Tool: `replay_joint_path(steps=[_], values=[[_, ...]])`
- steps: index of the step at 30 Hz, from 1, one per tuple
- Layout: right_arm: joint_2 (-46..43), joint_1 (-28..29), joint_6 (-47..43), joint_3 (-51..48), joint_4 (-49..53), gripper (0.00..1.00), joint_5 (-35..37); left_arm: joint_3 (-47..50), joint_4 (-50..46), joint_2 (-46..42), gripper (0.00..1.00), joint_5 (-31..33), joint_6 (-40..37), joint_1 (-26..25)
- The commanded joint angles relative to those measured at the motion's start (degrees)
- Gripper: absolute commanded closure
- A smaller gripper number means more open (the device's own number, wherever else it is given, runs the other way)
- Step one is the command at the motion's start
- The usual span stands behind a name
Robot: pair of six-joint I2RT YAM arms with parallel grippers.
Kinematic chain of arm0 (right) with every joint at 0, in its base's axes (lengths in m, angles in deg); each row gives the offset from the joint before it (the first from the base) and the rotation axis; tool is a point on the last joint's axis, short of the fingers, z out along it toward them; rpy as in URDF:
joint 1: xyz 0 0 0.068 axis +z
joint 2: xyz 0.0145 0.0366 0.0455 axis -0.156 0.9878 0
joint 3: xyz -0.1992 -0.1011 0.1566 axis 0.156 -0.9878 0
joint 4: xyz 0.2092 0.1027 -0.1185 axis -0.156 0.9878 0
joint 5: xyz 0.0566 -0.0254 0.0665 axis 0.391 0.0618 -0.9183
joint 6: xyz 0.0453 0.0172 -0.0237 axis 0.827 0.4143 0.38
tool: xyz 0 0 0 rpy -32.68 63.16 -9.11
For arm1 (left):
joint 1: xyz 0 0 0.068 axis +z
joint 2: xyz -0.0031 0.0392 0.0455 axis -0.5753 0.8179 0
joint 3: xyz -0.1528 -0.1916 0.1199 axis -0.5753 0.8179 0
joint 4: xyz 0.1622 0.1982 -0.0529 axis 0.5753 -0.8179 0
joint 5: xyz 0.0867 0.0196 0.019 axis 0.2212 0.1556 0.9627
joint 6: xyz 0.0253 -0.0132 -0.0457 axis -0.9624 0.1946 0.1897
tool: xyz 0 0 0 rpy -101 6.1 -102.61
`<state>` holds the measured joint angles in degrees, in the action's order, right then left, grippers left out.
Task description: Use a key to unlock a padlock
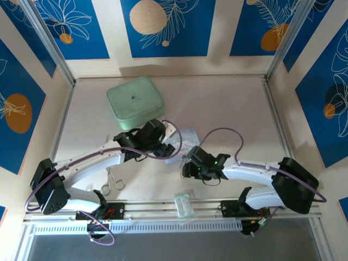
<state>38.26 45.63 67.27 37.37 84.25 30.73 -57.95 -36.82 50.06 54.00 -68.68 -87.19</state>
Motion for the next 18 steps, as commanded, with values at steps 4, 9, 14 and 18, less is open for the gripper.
replay_joint_path(steps=[4,9,14,18], values=[[6.27,4.57,4.31,1.61,2.09,0.36,-3.18,2.10,0.41,-0.09,0.29,0.12,0.60,0.04],[4.59,6.44,8.00,2.71,6.17,0.36,-0.08,3.04,0.53,-0.66,0.29,0.23,1.03,0.12],[1.29,6.51,8.89,2.47,7.35,0.36,0.42,3.37,0.49,-1.01,0.29,1.04,1.85,0.31],[1.44,7.14,8.76,3.27,6.14,0.36,-0.52,3.87,1.39,-1.49,0.29,0.96,3.37,0.82]])
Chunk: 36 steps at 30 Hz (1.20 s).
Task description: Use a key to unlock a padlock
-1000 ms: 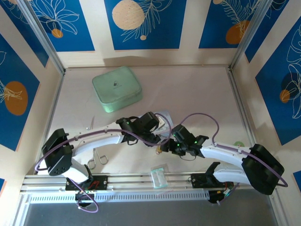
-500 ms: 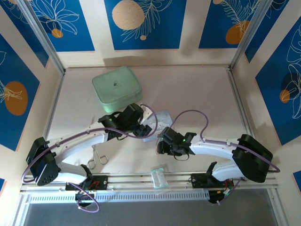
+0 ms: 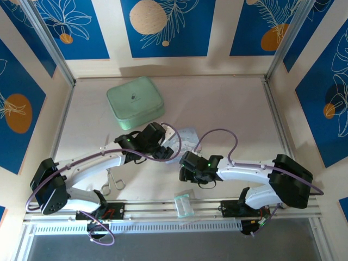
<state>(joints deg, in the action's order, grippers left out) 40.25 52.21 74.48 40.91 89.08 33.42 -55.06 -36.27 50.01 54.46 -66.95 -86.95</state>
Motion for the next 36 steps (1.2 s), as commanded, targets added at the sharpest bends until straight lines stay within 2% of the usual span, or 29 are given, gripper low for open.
replay_joint_path(steps=[1,9,15,23,28,36], values=[[-0.02,0.59,1.52,-0.09,1.04,0.35,-3.26,1.23,1.08,-1.60,0.29,0.35,1.85,0.62],[1.76,0.49,0.23,0.44,-3.24,0.37,-1.50,2.08,1.33,-2.05,0.29,0.14,2.52,0.68],[-0.88,0.65,-0.33,2.74,0.13,0.42,2.44,2.94,1.87,-2.76,0.29,0.59,4.10,0.64],[-0.59,-0.20,-0.42,1.79,-0.16,0.43,1.12,3.58,3.00,-2.87,0.29,0.85,5.11,0.93],[-0.34,-0.29,-1.47,1.10,-4.13,0.52,1.35,3.10,2.88,-2.68,0.29,0.87,5.03,0.90],[3.04,-1.60,-2.28,1.39,-5.64,0.56,0.98,3.82,2.91,-2.66,0.29,0.76,5.29,0.96]])
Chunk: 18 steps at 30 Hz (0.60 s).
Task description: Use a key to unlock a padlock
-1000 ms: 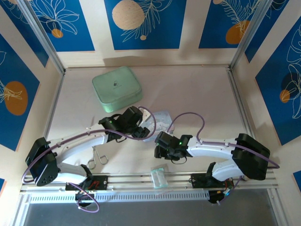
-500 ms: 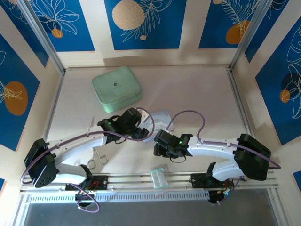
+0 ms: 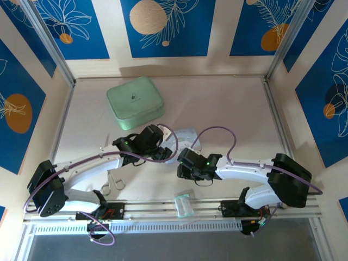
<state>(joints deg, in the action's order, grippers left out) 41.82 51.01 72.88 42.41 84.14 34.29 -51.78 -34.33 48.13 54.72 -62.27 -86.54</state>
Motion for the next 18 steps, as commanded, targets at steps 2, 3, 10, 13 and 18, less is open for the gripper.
replay_joint_path(steps=[2,3,10,13,18], values=[[2.08,-0.38,-0.59,-0.44,-1.65,0.57,-0.20,0.87,1.13,-0.97,0.29,0.50,0.69,0.48],[2.45,-0.36,-0.59,-0.61,-2.11,0.57,-0.27,1.00,1.15,-1.13,0.29,0.50,0.68,0.51],[4.96,-0.15,-0.97,0.03,-3.34,0.62,-0.27,1.18,1.05,-0.58,0.29,0.84,0.49,0.60],[6.67,0.24,-0.05,-0.29,-3.23,0.64,-0.49,1.18,1.11,-0.54,0.29,1.00,0.35,0.62],[7.03,0.74,1.42,-1.99,-3.93,0.69,-0.34,1.10,1.04,-0.27,0.29,0.77,0.03,0.62]])
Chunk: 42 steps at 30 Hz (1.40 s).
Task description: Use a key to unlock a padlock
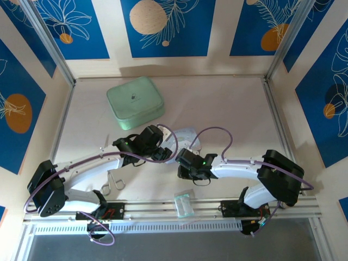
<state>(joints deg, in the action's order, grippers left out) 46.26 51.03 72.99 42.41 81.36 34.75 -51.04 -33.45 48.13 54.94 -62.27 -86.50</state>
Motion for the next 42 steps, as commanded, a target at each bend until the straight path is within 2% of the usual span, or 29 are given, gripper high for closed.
replay_joint_path(steps=[1,6,13,17,18,22,24,29,33,36,42], values=[[2.10,0.89,1.55,-2.37,-1.24,0.71,-0.58,0.27,0.05,-0.15,0.29,0.46,-0.07,0.57],[-0.39,0.65,2.46,-4.97,-2.57,0.78,-0.68,-0.97,-0.48,0.60,0.28,-0.39,-1.83,0.57],[-2.47,-1.85,4.31,-12.68,-12.94,0.84,-5.09,-6.57,-4.18,5.62,0.27,-1.17,-11.86,-0.68],[-5.11,-3.42,4.72,-17.44,-19.05,0.86,-7.17,-8.70,-4.62,10.70,0.18,2.51,-21.58,-4.84],[-5.55,-3.89,4.55,-18.62,-21.20,0.86,-7.96,-8.92,-4.08,12.03,0.13,3.64,-22.85,-5.36],[-7.24,-5.84,4.46,-22.36,-26.24,0.87,-9.90,-11.73,-4.71,18.53,0.11,5.18,-25.32,-7.20],[-7.40,-6.60,4.70,-24.01,-29.61,0.87,-10.70,-12.83,-5.45,21.00,0.13,6.26,-25.67,-8.63],[-5.26,-8.36,5.76,-25.79,-37.61,0.88,-11.53,-15.44,-9.75,25.92,0.27,9.48,-21.12,-10.59],[-1.83,-9.61,8.12,-27.31,-47.01,0.94,-11.96,-14.77,-10.77,26.45,0.39,6.17,-18.36,-10.92],[0.39,-10.35,10.60,-27.70,-51.59,0.94,-10.59,-14.66,-11.78,26.92,0.41,5.51,-17.00,-11.16],[2.81,-10.36,13.60,-27.47,-58.08,0.94,-5.40,-15.50,-14.03,27.15,0.51,2.06,-14.16,-11.20]])
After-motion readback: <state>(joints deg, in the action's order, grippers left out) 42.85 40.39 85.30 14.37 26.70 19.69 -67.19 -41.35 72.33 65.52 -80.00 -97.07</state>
